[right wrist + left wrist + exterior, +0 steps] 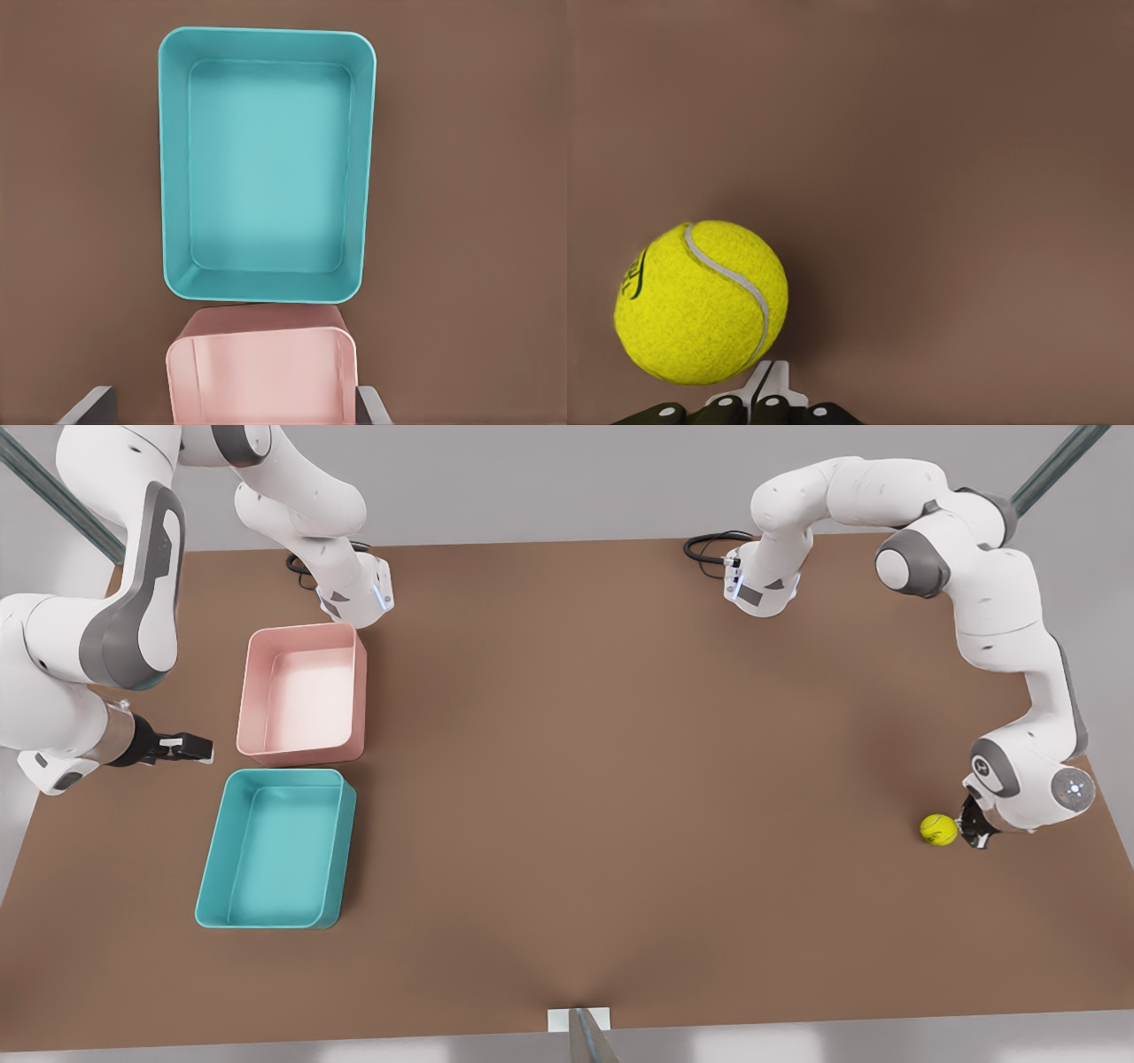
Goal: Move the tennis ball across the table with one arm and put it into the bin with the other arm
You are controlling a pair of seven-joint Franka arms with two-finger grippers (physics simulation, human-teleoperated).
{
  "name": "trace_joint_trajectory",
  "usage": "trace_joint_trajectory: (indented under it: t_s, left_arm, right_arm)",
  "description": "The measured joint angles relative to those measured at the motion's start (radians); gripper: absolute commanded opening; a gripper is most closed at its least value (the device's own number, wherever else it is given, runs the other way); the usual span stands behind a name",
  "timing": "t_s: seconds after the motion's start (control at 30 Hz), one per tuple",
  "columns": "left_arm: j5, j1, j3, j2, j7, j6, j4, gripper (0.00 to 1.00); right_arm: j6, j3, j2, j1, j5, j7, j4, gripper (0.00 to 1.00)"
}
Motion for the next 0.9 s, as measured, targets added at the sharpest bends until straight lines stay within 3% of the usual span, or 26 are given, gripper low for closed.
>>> trace_joint_trajectory:
  t_s: [0.07,0.2,0.3,0.33,0.37,0.4,0.5,0.57,0.9]
  left_arm:
    - [-0.003,-0.075,-0.016,-0.019,-0.033,0.0,-0.003,0.21]
    - [-0.138,-0.198,-0.227,-0.128,-0.263,-0.074,-0.083,0.21]
    - [-0.265,-0.218,-0.268,-0.198,-0.502,-0.157,-0.085,0.21]
    - [-0.269,-0.22,-0.271,-0.229,-0.589,-0.197,-0.056,0.27]
    - [-0.254,-0.221,-0.272,-0.248,-0.672,-0.251,-0.01,0.54]
    - [-0.206,-0.243,-0.264,-0.283,-0.753,-0.322,0.029,1.0]
    - [-0.134,-0.446,-0.073,-0.481,-1.008,-0.583,0.164,1.0]
    - [-0.131,-0.509,-0.013,-0.534,-1.164,-0.722,0.197,1.0]
    - [-0.113,-0.508,-0.042,-0.563,-1.733,-1.031,0.21,1.0]
  right_arm:
    - [0.0,0.0,0.001,0.0,0.0,-0.001,0.001,1.0]
    - [0.0,0.0,0.003,0.0,0.0,-0.002,0.0,1.0]
    - [0.0,-0.001,0.003,-0.002,0.0,-0.004,0.0,1.0]
    - [0.0,-0.001,0.003,-0.003,0.0,-0.004,0.0,1.0]
    - [0.0,-0.001,0.003,-0.003,0.0,-0.005,0.0,1.0]
    - [0.0,-0.001,0.003,-0.004,0.0,-0.005,0.0,1.0]
    - [-0.001,-0.001,0.003,-0.006,0.0,-0.007,0.0,1.0]
    - [-0.001,-0.001,0.003,-0.006,0.0,-0.008,0.0,1.0]
    - [-0.001,-0.002,0.003,-0.008,0.008,-0.01,-0.001,1.0]
